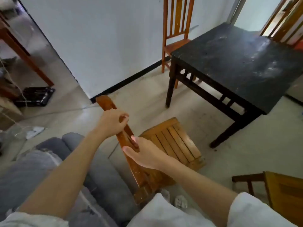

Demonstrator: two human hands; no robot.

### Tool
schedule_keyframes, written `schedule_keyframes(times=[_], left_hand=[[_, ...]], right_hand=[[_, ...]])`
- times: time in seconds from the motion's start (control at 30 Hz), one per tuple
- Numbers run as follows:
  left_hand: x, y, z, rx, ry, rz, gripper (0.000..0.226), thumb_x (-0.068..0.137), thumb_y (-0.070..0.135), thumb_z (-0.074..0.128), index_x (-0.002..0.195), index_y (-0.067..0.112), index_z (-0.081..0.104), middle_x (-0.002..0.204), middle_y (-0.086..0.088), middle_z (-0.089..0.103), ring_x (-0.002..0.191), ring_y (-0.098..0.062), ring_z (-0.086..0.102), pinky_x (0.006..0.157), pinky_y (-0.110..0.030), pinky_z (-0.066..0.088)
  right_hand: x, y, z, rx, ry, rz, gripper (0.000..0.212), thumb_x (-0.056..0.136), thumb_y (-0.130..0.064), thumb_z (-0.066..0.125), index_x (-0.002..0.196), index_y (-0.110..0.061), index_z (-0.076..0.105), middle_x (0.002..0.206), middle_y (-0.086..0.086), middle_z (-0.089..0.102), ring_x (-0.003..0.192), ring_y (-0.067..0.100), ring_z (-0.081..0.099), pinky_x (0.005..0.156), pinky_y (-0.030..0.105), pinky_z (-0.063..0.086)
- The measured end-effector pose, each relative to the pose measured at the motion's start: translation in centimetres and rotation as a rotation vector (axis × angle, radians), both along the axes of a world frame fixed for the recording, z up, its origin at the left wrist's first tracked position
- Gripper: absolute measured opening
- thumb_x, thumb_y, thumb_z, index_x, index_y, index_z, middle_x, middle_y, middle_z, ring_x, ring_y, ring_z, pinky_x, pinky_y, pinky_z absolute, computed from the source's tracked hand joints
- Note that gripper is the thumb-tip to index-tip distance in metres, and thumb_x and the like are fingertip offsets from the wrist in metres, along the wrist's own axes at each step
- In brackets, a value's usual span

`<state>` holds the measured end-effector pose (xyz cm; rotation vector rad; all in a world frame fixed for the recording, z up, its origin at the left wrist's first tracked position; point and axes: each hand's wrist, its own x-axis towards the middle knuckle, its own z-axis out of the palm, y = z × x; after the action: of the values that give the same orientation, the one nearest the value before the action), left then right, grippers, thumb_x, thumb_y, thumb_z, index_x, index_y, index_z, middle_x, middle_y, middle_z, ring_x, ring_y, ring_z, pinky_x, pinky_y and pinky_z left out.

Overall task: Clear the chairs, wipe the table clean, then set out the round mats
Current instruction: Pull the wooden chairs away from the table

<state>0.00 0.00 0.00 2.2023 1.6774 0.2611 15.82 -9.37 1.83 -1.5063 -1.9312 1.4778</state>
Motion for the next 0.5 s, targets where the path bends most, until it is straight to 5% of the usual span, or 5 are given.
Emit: schedule_keyframes(times=[0.13, 0.2, 0.27, 0.37, 0.5], left_hand=[[-1.3, -0.8, -2.4, 0.138, 0.076, -0.034, 0.016, 0.089, 0.023, 0.058, 0.089, 0.013, 0.071, 0.098, -0.003, 0.068, 0.104, -0.022, 0.057, 0.102, -0.042, 0.036], [-1.2, -0.9, -3.4, 0.149, 0.087, 0.005, 0.022, 0.091, 0.027, 0.055, 0.084, 0.014, 0.071, 0.096, -0.001, 0.068, 0.107, -0.021, 0.054, 0.107, -0.043, 0.030], [-0.8, -0.5, -3.7, 0.176, 0.074, 0.025, 0.031, 0.093, 0.029, 0.050, 0.076, 0.013, 0.071, 0.089, 0.000, 0.068, 0.107, -0.021, 0.053, 0.108, -0.042, 0.026], [0.0, -0.1, -3.8, 0.197, 0.061, 0.023, 0.035, 0.094, 0.030, 0.046, 0.071, 0.015, 0.069, 0.081, 0.001, 0.067, 0.101, -0.020, 0.053, 0.107, -0.044, 0.028], [1.8, -0.4, -4.4, 0.222, 0.067, 0.036, 0.034, 0.095, 0.025, 0.044, 0.071, 0.014, 0.066, 0.080, 0.001, 0.064, 0.098, -0.020, 0.051, 0.110, -0.042, 0.026]], right_hand=[[-2.3, -0.9, -2.3, 0.023, -0.178, 0.058, 0.078, 0.088, -0.039, 0.057, 0.146, -0.017, 0.009, 0.133, 0.005, 0.048, 0.110, 0.020, 0.058, 0.090, 0.031, 0.049], [-2.7, -1.2, -3.5, 0.006, -0.161, 0.015, 0.072, 0.090, -0.027, 0.056, 0.145, -0.020, 0.010, 0.118, 0.004, 0.056, 0.080, 0.008, 0.059, 0.073, 0.024, 0.053], [-2.7, -0.9, -3.8, 0.010, -0.155, -0.003, 0.066, 0.091, -0.021, 0.054, 0.144, -0.018, 0.014, 0.088, -0.006, 0.056, 0.056, 0.002, 0.047, 0.053, 0.013, 0.040], [-1.7, -0.2, -3.7, -0.007, -0.178, 0.019, 0.068, 0.092, -0.019, 0.051, 0.146, -0.016, 0.010, 0.069, -0.014, 0.042, 0.051, 0.001, 0.044, 0.050, 0.012, 0.033], [0.9, 0.5, -3.6, -0.069, -0.176, 0.093, 0.069, 0.092, -0.016, 0.050, 0.147, -0.015, 0.007, 0.062, -0.007, 0.045, 0.046, 0.004, 0.044, 0.045, 0.014, 0.032]])
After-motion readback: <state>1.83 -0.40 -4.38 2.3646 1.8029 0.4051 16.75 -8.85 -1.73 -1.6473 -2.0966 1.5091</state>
